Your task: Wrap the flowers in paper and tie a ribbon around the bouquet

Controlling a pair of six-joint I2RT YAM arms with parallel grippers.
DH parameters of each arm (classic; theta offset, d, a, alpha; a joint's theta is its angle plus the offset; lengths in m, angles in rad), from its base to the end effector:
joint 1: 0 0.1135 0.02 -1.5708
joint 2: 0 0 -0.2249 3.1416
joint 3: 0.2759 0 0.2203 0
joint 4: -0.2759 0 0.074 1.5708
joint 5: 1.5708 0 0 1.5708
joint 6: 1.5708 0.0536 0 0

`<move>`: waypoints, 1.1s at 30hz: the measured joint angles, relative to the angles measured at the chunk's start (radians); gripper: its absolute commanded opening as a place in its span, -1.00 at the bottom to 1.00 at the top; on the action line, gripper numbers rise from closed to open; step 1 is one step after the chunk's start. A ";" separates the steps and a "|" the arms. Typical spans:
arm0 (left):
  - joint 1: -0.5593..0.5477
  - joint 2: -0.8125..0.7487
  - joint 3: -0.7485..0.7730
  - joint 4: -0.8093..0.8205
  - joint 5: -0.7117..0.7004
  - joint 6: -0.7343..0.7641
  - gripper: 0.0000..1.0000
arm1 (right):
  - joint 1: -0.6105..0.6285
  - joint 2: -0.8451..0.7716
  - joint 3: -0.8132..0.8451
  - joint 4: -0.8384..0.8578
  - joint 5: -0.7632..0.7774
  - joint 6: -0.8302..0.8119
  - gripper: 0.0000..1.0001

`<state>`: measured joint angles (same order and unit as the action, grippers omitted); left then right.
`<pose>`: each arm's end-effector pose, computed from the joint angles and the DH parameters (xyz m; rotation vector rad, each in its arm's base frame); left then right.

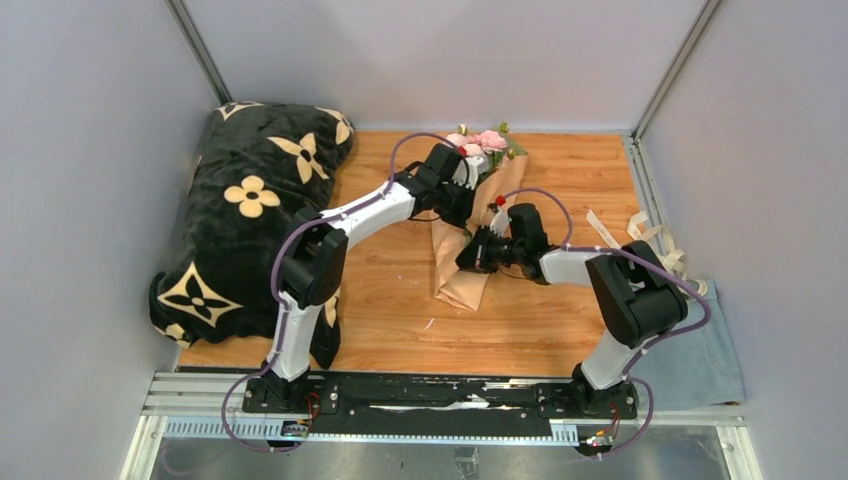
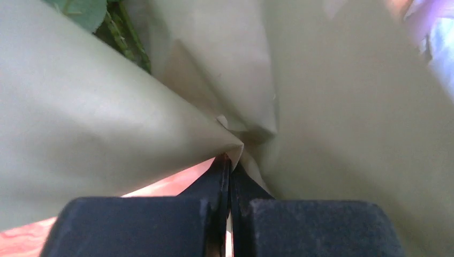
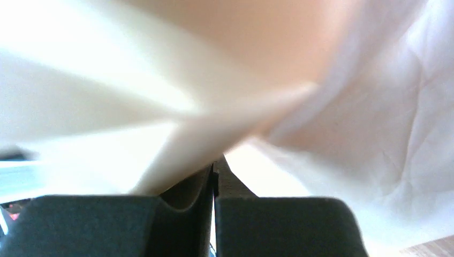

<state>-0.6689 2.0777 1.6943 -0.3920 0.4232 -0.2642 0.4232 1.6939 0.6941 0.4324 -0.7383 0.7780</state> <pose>0.3284 -0.2876 0.2005 0.7098 2.3583 -0.9341 0.2665 0.1596 0.1297 -0.0744 2.3465 1.4449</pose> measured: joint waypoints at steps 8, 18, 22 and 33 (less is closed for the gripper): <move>-0.025 0.047 0.003 -0.033 -0.051 0.047 -1.00 | -0.112 -0.003 -0.002 0.045 0.016 0.045 -0.99; 0.039 -0.190 -0.073 -0.117 -0.174 0.113 -1.00 | -0.112 0.277 0.302 0.070 -0.143 -0.064 -1.00; 0.036 -0.237 -0.061 -0.138 -0.161 0.123 -1.00 | -0.107 0.355 0.332 0.108 -0.188 -0.055 -1.00; 0.032 -0.234 -0.095 -0.183 -0.190 0.169 -1.00 | -0.078 0.401 0.447 0.219 -0.224 0.019 -1.00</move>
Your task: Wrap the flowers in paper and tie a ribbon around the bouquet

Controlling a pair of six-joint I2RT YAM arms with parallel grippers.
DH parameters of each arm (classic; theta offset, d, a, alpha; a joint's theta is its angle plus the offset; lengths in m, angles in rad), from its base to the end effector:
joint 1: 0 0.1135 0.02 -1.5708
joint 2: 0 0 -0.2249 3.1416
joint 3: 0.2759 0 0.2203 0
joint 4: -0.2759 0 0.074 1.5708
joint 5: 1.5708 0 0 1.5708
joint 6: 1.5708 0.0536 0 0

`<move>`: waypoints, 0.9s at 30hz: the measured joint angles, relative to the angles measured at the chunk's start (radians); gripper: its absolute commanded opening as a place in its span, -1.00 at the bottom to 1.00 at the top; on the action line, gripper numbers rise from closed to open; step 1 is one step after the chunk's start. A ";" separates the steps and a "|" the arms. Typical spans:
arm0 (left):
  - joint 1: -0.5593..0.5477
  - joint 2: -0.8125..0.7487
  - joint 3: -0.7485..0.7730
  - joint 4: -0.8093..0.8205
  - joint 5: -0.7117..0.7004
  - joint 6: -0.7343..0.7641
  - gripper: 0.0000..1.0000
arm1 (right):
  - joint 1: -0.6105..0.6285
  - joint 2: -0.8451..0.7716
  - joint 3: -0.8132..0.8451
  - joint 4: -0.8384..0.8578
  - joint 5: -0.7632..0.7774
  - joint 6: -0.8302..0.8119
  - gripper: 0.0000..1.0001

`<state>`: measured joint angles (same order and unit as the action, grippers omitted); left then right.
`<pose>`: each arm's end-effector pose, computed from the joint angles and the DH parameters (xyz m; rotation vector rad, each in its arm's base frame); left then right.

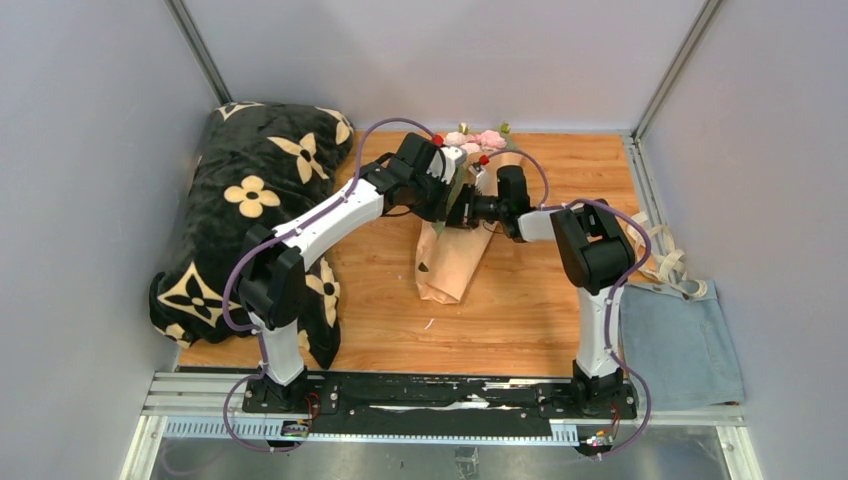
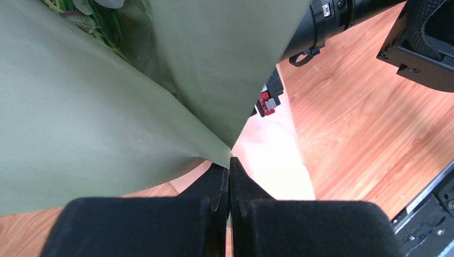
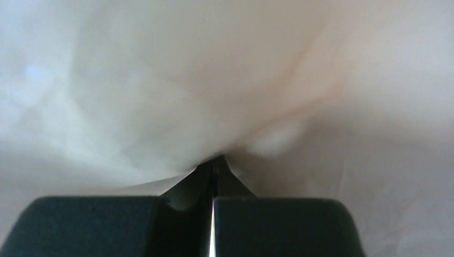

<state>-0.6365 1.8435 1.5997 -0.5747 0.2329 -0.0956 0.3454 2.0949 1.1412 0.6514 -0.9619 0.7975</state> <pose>0.3038 -0.2400 0.2451 0.7636 2.3304 -0.6139 0.3653 0.1782 0.1389 -0.2931 2.0726 1.6352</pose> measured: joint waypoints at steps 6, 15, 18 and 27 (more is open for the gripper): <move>0.000 0.000 0.000 -0.004 -0.010 0.028 -1.00 | 0.010 0.037 0.069 -0.030 0.048 -0.006 -1.00; -0.022 0.042 0.068 0.016 0.058 0.088 -1.00 | 0.023 0.141 0.078 -0.075 0.071 -0.010 -1.00; -0.036 0.089 0.078 0.043 0.084 0.108 -1.00 | 0.024 0.092 0.028 -0.115 0.076 -0.035 -1.00; -0.046 0.169 0.063 0.122 0.124 0.140 -1.00 | 0.001 -0.129 -0.087 -0.336 0.183 -0.101 -1.00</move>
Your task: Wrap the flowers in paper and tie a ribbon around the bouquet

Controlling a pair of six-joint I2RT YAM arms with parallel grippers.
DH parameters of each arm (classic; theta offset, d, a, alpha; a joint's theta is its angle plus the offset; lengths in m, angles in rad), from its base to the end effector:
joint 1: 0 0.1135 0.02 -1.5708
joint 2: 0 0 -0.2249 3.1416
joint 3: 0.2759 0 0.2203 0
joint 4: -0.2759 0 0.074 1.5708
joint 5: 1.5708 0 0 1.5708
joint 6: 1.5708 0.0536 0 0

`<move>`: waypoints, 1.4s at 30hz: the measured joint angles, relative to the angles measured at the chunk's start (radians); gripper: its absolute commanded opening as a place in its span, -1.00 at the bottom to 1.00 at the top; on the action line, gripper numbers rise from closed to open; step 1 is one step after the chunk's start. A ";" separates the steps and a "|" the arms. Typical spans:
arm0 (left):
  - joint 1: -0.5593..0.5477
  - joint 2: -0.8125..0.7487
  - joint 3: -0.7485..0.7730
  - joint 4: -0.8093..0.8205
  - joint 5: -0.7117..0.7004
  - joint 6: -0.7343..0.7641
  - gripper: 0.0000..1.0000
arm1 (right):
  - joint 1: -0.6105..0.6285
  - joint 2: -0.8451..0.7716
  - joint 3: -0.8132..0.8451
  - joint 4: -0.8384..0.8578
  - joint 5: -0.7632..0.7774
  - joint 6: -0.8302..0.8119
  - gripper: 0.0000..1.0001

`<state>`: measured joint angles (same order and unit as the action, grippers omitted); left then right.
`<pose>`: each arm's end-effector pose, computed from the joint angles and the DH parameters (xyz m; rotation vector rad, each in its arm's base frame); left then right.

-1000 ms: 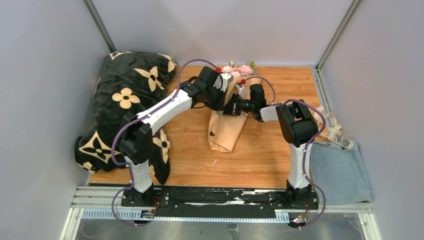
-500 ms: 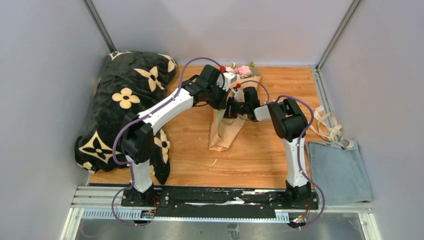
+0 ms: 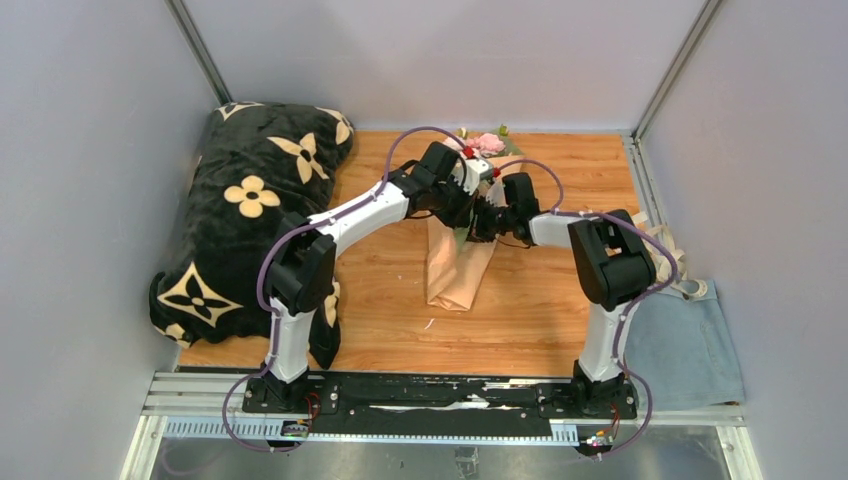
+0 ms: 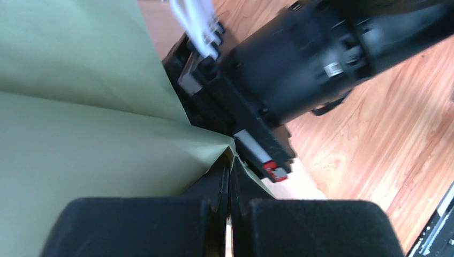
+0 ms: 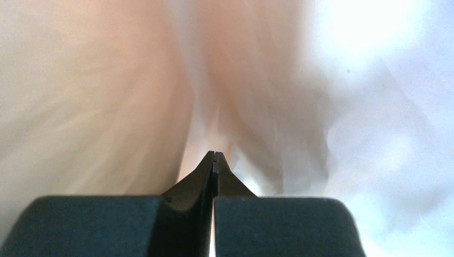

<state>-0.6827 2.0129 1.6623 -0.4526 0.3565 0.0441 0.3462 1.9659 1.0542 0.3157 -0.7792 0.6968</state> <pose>0.3157 -0.2809 0.2109 1.0267 2.2034 -0.7221 0.3415 0.1632 0.1273 -0.0907 2.3259 1.4103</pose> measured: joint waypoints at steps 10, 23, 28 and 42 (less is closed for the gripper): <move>-0.007 0.029 -0.010 0.032 -0.014 0.029 -1.00 | -0.094 -0.220 0.000 -0.234 0.197 -0.090 -0.93; -0.117 0.139 0.033 0.039 -0.082 0.169 -1.00 | -0.253 -0.056 0.014 -0.301 0.138 -0.225 -0.67; -0.149 0.196 0.032 0.059 -0.099 0.216 -1.00 | -0.257 -0.043 0.013 -0.290 0.082 -0.238 -0.65; -0.159 0.204 0.016 0.079 -0.108 0.355 0.57 | -0.345 -0.204 0.235 -0.480 0.056 -0.437 0.13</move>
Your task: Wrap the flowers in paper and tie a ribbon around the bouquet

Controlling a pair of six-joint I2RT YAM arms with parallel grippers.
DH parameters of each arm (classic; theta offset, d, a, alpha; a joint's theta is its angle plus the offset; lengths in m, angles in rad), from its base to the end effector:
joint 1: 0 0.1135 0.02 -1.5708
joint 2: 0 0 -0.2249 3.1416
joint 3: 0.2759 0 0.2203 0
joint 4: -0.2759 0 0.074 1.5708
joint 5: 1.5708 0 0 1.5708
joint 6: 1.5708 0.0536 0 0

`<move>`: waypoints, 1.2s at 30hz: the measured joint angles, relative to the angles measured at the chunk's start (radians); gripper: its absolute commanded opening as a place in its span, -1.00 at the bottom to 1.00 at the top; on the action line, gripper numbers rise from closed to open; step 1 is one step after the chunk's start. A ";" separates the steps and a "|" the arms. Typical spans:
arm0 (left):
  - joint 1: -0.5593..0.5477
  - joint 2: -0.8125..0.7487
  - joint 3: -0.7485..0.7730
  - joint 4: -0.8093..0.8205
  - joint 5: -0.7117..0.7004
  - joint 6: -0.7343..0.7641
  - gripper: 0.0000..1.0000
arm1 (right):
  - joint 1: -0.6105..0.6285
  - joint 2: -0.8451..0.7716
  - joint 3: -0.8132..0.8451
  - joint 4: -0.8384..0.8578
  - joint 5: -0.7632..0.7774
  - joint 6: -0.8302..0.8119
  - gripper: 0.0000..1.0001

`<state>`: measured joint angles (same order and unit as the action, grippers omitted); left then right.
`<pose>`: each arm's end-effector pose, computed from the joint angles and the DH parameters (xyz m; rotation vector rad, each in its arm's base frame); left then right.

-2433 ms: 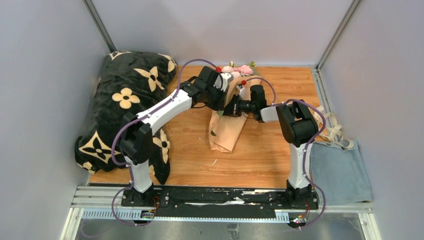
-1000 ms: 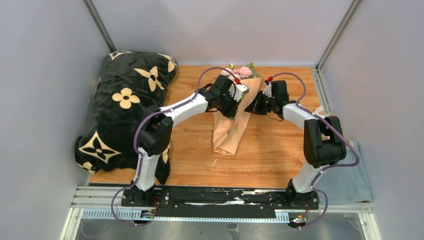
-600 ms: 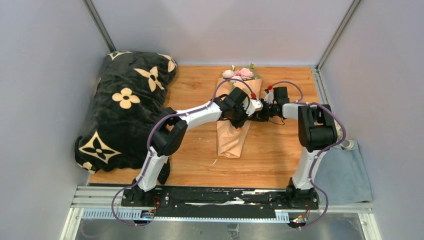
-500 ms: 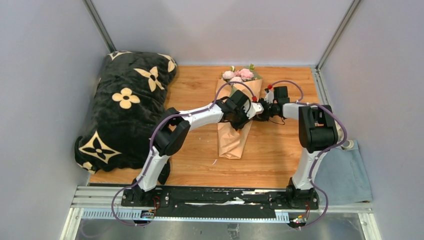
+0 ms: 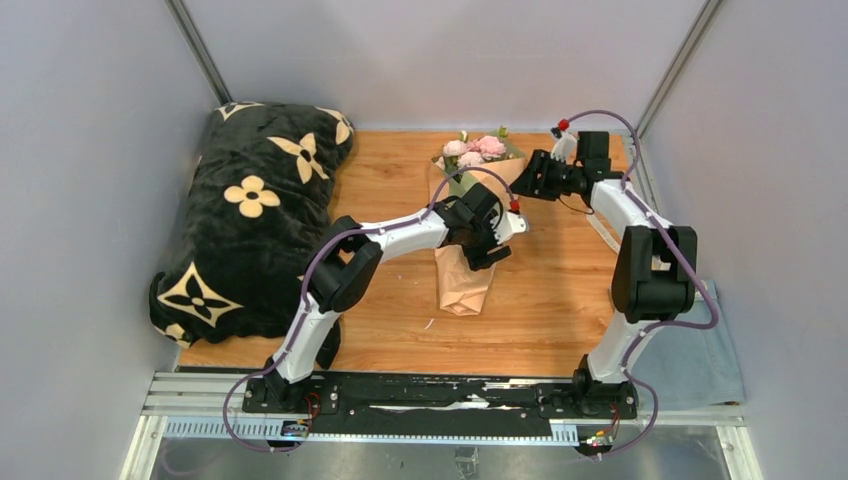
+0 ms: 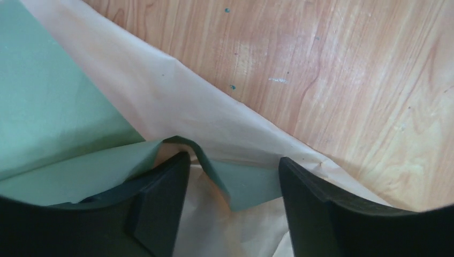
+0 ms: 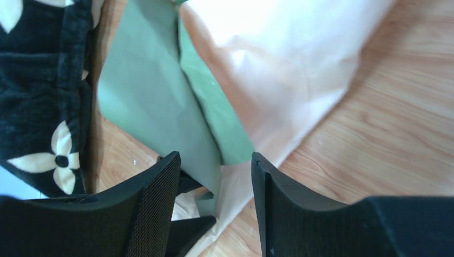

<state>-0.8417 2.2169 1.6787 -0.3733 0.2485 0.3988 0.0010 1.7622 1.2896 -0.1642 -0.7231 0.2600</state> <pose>0.2868 -0.3409 0.1364 1.5448 1.9783 -0.4940 0.3706 0.0358 0.2233 -0.1280 2.1710 0.9412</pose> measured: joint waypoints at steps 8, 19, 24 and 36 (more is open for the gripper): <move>-0.019 -0.002 -0.003 0.000 -0.003 0.118 1.00 | 0.124 0.045 0.040 -0.010 -0.086 -0.032 0.22; -0.027 -0.004 -0.005 0.002 -0.011 0.179 1.00 | 0.203 0.165 0.100 -0.106 -0.079 -0.153 0.30; -0.022 -0.016 -0.022 0.003 -0.008 0.174 1.00 | 0.205 0.200 0.129 -0.136 -0.098 -0.171 -0.50; -0.022 -0.025 0.006 -0.127 0.037 0.169 1.00 | 0.206 0.224 0.118 -0.127 -0.161 -0.164 -1.00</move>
<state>-0.8635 2.1918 1.6852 -0.5003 0.2855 0.5678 0.2066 1.9865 1.4078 -0.2916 -0.8841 0.0959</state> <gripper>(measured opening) 0.996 0.607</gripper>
